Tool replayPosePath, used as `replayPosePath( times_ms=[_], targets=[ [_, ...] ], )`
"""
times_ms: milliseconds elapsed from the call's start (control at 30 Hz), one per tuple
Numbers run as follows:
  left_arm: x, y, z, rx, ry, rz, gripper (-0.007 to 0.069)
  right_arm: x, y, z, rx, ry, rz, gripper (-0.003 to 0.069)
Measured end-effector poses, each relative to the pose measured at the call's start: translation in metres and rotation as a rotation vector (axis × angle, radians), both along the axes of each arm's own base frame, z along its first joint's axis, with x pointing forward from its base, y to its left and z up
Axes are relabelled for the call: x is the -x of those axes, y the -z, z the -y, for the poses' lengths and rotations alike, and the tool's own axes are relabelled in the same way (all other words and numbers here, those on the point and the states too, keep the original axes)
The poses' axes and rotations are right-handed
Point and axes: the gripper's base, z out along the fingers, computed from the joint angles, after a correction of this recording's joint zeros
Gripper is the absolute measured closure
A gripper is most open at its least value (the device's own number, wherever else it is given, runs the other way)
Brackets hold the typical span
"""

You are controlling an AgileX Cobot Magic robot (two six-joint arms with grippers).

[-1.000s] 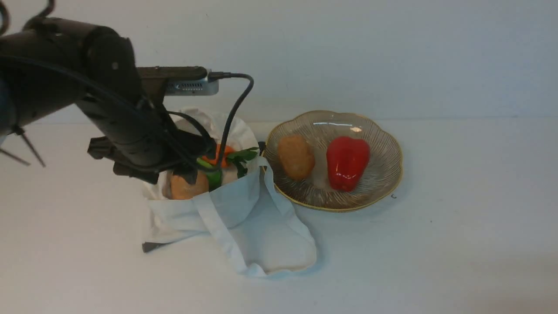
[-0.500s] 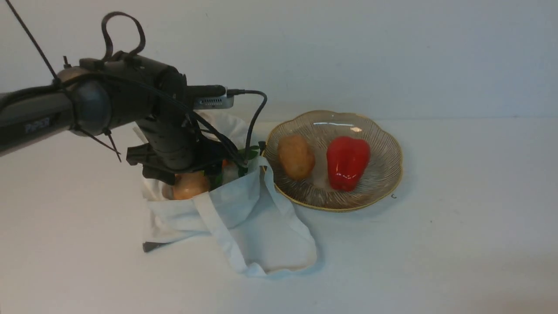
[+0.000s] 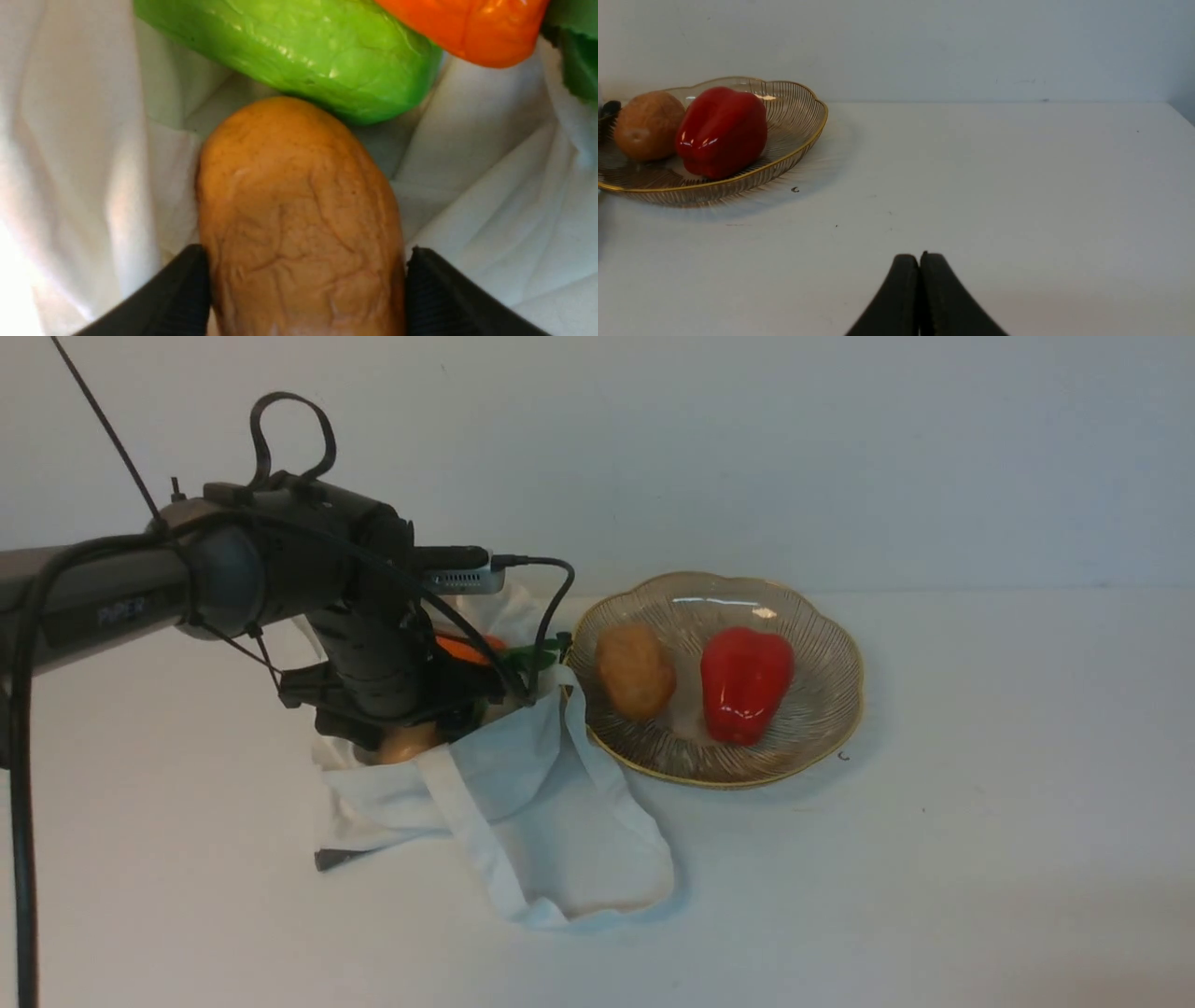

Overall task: Take vegetables from cloth bag on white table place on plate.
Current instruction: 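Reach into the cloth bag and grasp the potato inside with the left gripper, then take the potato out of the bag and place it on the plate with the left gripper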

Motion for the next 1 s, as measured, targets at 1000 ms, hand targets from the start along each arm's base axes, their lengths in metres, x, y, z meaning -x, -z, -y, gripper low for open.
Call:
replayPosePath(
  times_ms=[1000],
  targets=[
    [-0.01,-0.061,0.129,0.276,0.419,0.095,0.0148,0.0,0.0,0.0,0.0,0.0,0.0,0.0673]
  ],
)
